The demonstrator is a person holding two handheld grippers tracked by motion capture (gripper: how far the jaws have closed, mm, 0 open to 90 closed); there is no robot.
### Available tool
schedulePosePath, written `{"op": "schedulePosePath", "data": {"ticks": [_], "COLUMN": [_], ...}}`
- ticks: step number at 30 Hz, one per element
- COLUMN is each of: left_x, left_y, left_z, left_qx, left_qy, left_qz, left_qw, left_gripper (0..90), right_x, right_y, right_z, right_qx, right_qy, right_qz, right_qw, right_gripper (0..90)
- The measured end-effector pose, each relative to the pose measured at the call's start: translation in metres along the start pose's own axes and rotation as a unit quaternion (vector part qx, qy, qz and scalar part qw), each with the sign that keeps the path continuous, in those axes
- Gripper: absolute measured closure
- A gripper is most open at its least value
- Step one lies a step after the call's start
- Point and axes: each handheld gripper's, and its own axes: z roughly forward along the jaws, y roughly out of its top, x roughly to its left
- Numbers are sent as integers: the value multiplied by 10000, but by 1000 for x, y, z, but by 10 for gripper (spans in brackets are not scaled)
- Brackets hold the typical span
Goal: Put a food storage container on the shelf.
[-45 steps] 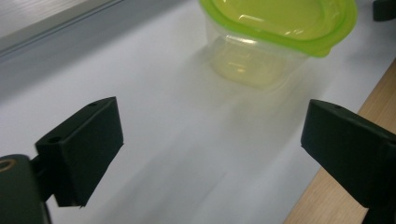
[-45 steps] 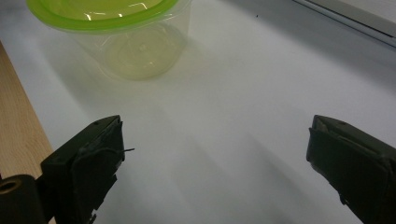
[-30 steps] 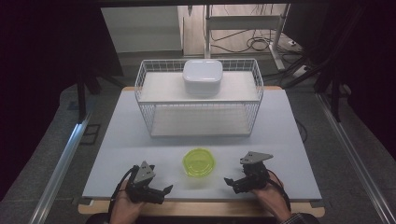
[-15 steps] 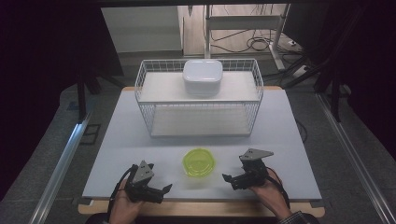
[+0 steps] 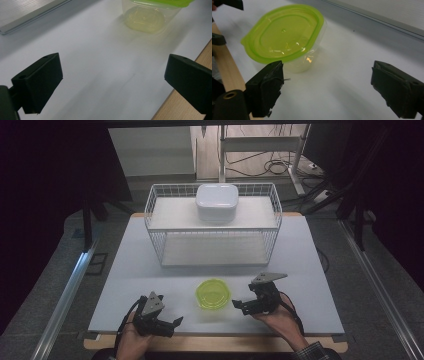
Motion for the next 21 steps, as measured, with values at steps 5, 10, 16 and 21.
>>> {"op": "schedulePosePath", "data": {"ticks": [5,10,16,21], "left_x": [-1,-2,-2,-3], "left_y": [0,0,0,0], "left_z": [1,1,2,2], "left_qx": [67,101,145,200], "left_qy": [52,57,88,94], "left_qz": [61,87,129,174], "left_qw": [9999,9999,9998,9996], "left_gripper": [15,15,16,16], "right_x": [-5,-3,-5,-11], "right_y": [11,25,33,34], "right_z": [4,10,26,33], "right_qx": [-99,-200,-13,107], "right_qy": [257,330,503,696], "right_qz": [200,294,634,1099], "right_qw": [9994,9988,9967,9914], "right_gripper": [199,293,393,508]}}
